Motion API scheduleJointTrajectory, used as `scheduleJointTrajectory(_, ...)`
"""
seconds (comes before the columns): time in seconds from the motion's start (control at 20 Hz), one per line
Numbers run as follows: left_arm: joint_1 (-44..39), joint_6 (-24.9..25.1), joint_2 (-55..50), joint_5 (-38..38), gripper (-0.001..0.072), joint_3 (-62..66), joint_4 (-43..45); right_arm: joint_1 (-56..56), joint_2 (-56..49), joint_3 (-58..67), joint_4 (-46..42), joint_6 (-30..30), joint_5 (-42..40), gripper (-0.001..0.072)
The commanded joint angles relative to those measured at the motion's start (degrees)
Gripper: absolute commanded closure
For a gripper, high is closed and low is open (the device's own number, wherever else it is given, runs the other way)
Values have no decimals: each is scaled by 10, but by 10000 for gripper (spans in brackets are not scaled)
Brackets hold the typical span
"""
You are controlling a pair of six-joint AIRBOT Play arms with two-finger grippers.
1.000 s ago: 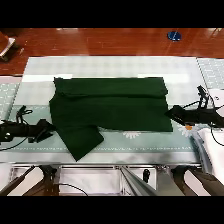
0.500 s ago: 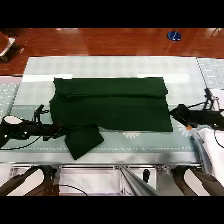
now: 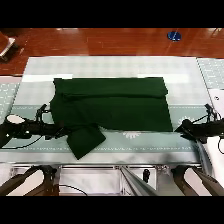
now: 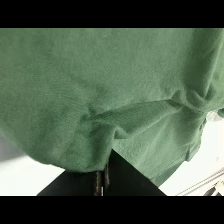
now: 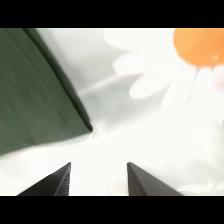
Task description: Fold the shirts.
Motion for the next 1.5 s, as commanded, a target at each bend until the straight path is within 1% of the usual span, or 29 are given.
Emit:
scheduleJointTrajectory(0.0, -1, 0, 0, 7, 691, 0, 2, -1, -26, -8, 42, -20, -24, 302)
scheduleJointTrajectory(0.1, -1, 0, 0, 8, 691, 0, 2, -1, -47, -8, 72, -26, -50, 302)
scheduleJointTrajectory(0.3, -1, 0, 0, 14, 691, 0, -3, -1, -99, -8, 137, -56, -72, 302)
scheduleJointTrajectory(0.55, -1, 0, 0, 31, 691, 0, -30, -1, -134, -8, 191, -83, -97, 306)
scheduleJointTrajectory(0.6, -1, 0, 0, 32, 691, 0, -30, -1, -134, -8, 206, -95, -98, 336)
scheduleJointTrajectory(0.65, -1, 0, 0, 33, 691, 0, -30, -1, -134, -8, 219, -108, -100, 401)
scheduleJointTrajectory(0.7, -1, 0, 0, 33, 691, 0, -30, -1, -134, -8, 229, -113, -103, 414)
scheduleJointTrajectory(0.8, -1, 0, 0, 35, 691, 0, -30, 6, -134, -8, 249, -123, -107, 414)
scheduleJointTrajectory(0.95, -1, 1, 0, 38, 691, 0, -43, 64, -149, -6, 254, -121, -130, 414)
scheduleJointTrajectory(1.0, -1, 1, 0, 38, 691, 0, -46, 82, -158, 1, 253, -121, -134, 426)
scheduleJointTrajectory(1.05, 0, 5, 0, 37, 691, 1, -48, 93, -163, 14, 254, -123, -132, 587)
scheduleJointTrajectory(1.1, 1, 9, 2, 36, 690, 7, -47, 99, -161, 30, 253, -132, -125, 690)
scheduleJointTrajectory(1.2, 11, 9, 8, 15, 691, 39, -49, 101, -152, 72, 239, -132, -96, 690)
scheduleJointTrajectory(1.35, 10, 22, 9, -12, 691, 120, -49, 101, -148, 151, 179, -97, -63, 691)
scheduleJointTrajectory(1.4, 7, 42, 5, -2, 691, 146, -46, 101, -148, 171, 164, -80, -66, 691)
scheduleJointTrajectory(1.45, 5, 41, -6, 12, 691, 177, -43, 101, -150, 187, 159, -74, -70, 691)
